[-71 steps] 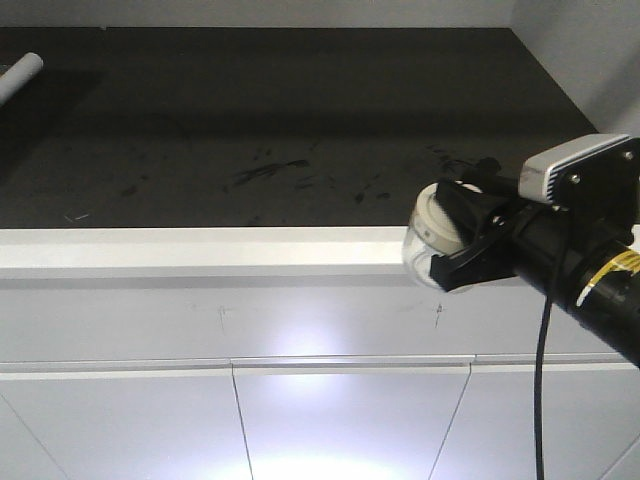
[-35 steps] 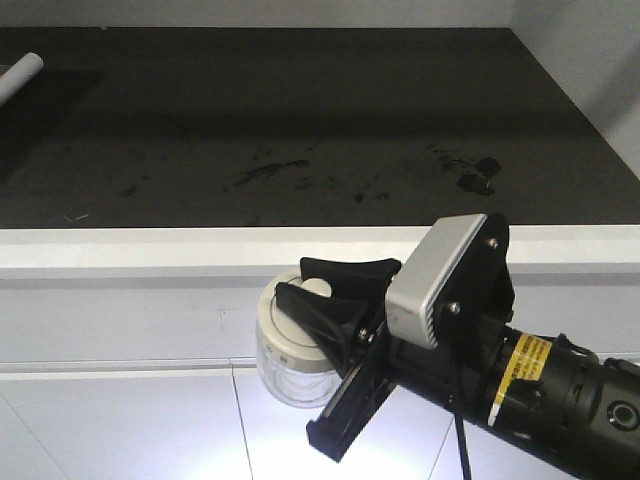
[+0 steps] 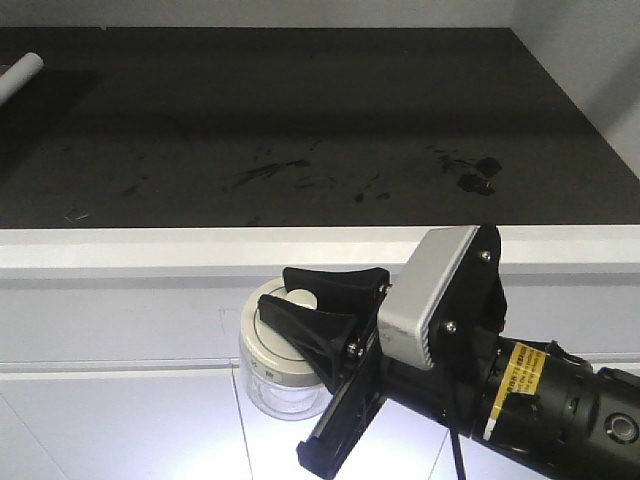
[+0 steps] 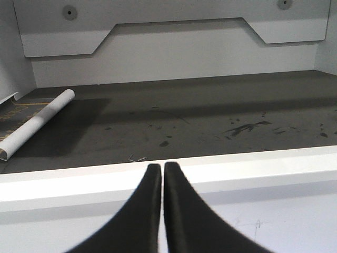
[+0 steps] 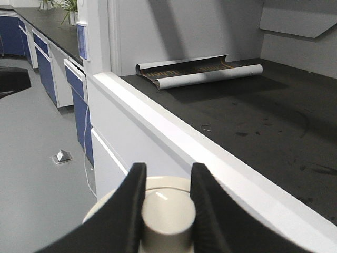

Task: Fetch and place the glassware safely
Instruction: 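Lift the jar and pull it out of the hood toward the robot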

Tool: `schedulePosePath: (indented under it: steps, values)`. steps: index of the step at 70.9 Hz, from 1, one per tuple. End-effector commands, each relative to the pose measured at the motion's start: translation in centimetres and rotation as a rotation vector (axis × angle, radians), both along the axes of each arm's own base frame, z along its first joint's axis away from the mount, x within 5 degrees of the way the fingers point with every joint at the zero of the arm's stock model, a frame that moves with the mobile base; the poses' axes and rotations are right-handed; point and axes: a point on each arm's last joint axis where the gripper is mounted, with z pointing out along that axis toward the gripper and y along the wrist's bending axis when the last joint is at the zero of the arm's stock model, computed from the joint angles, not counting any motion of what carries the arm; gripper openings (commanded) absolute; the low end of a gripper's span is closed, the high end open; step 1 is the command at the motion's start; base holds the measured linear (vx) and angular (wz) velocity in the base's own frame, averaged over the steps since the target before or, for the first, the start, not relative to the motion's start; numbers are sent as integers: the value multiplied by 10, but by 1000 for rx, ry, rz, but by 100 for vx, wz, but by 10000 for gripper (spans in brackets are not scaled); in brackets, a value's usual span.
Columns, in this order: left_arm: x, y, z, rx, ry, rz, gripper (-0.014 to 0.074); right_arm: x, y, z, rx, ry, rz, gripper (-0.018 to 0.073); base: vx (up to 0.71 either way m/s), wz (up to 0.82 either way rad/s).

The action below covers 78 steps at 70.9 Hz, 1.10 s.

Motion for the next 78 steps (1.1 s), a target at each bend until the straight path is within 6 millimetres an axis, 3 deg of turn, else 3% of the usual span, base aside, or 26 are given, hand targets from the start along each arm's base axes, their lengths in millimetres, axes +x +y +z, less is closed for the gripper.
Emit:
schedulePosePath:
  steps: [1,78]
  values:
    - [-1,0,14,-18,-83,-8,-7,-4,0,26,133,-86,29,-3,0,0]
    - [-1,0,14,-18,-83,-8,-7,-4,0,26,133,-86,29,-3,0,0]
